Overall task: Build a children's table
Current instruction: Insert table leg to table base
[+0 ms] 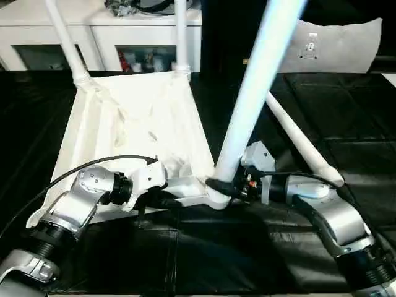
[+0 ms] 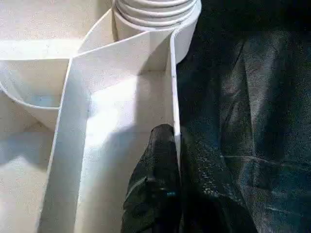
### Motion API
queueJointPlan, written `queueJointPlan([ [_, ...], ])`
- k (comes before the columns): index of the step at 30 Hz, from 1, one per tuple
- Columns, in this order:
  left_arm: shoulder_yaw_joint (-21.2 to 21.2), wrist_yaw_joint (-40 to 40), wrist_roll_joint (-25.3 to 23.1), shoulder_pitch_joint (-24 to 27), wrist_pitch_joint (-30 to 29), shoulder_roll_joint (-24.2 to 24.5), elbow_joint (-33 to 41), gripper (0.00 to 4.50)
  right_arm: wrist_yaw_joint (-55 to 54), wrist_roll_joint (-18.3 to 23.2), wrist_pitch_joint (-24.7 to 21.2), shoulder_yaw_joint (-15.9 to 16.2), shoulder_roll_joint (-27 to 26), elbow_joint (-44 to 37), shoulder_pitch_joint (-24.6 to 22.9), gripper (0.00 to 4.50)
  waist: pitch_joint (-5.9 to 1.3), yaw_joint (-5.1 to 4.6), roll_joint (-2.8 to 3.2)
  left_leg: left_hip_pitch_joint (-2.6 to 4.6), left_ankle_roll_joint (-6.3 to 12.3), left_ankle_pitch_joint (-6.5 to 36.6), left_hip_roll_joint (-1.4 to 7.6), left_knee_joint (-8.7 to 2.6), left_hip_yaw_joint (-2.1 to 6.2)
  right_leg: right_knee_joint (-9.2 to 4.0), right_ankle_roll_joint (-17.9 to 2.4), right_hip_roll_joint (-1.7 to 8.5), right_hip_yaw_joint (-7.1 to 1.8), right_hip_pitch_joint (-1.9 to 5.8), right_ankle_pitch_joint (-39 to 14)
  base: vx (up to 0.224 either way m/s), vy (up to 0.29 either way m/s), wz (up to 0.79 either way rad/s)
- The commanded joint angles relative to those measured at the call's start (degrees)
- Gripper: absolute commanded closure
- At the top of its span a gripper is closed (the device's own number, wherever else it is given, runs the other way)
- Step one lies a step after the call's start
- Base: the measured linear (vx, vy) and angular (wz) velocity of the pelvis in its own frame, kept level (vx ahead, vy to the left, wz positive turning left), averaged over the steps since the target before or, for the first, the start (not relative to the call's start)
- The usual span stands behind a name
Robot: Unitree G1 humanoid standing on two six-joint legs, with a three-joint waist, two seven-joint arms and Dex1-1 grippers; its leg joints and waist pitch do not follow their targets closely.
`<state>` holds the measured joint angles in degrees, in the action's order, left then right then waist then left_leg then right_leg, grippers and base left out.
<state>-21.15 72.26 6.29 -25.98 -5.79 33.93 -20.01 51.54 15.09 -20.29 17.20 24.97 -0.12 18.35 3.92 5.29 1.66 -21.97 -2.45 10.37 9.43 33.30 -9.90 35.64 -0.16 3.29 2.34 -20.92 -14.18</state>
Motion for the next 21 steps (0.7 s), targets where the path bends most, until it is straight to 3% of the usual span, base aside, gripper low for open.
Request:
queueJointPlan([
  [1, 0.1, 2.0, -0.6, -2.8, 1.5, 1.0, -0.7, 4.5, 5.1, -2.4, -4.8, 8.0, 1.3, 5.1, -4.8, 2.61, -1.14, -0.69, 0.36, 1.48, 0.58, 14.7, 4.22, -5.03, 1.58, -4.73, -12.2, 5.23, -3.28, 0.55, -6.6, 0.0, 0.0, 0.0],
  [2, 0.1, 2.0, -0.6, -2.8, 1.5, 1.0, -0.7, 4.5, 5.1, -2.4, -4.8, 8.0, 1.3, 5.1, -4.8, 2.61, -1.18, -0.71, 0.38, 1.64, 0.58, 14.4, 4.26, -5.07, 1.57, -4.77, -12.3, 5.23, -3.25, 0.54, -5.9, 0.0, 0.0, 0.0],
  [3, 0.0, 3.7, -0.6, -4.8, 2.3, 0.9, -2.8, 4.5, 6.5, -1.9, -5.3, 9.0, 1.2, 4.9, -5.8, 2.61, -0.16, -0.78, 0.43, 1.43, 0.72, 14.7, 4.17, -5.37, 1.59, -5.02, -12.1, 5.09, -3.27, 0.18, -5.6, 0.0, 0.0, 0.0],
  [5, -0.1, 4.6, -0.7, -6.0, 2.8, 0.8, -4.1, 4.5, 7.4, -1.6, -5.6, 9.8, 1.4, 4.4, -6.3, 2.61, -0.46, -0.8, 0.38, 1.67, 0.71, 13.8, 4.29, -5.36, 1.61, -4.76, -12.4, 5.19, -3.23, 0.47, -3.3, 0.0, 0.0, 0.0],
  [12, 0.6, 6.3, -1.8, -10.3, 4.5, 0.9, -9.7, 4.5, 7.3, -1.2, -6.9, 11.0, 0.4, 1.8, -7.2, 2.61, 0.31, -0.88, 0.24, 1.7, 1.19, 11.9, 4.44, -5.53, 1.52, -4.56, -13.7, 5.47, -3.16, 0.82, 2.3, 0.0, 0.0, 0.0],
  [17, 2.4, 4.1, -1.0, -8.3, 2.6, 1.7, -7.7, 4.5, 4.5, -2.1, -6.1, 9.7, -1.2, 2.8, -6.9, 2.61, 1.17, -1.18, 0.19, 1.52, 1.16, 13.4, 4.47, -6.07, 1.41, -5.21, -13.5, 5.85, -3.42, 0.8, -4.3, 0.0, 0.0, 0.0],
  [21, 6.3, -2.5, -0.8, -2.0, -2.7, 3.3, -0.2, 4.5, 0.1, -3.0, -5.2, 7.6, -3.0, 3.3, -6.6, 2.61, 1.43, -1.58, 0.24, 1.74, -0.07, 16.4, 4.85, -6.57, 1.57, -5.64, -13.1, 6.07, -3.72, 0.57, -11.7, 0.0, 0.0, 0.0],
])
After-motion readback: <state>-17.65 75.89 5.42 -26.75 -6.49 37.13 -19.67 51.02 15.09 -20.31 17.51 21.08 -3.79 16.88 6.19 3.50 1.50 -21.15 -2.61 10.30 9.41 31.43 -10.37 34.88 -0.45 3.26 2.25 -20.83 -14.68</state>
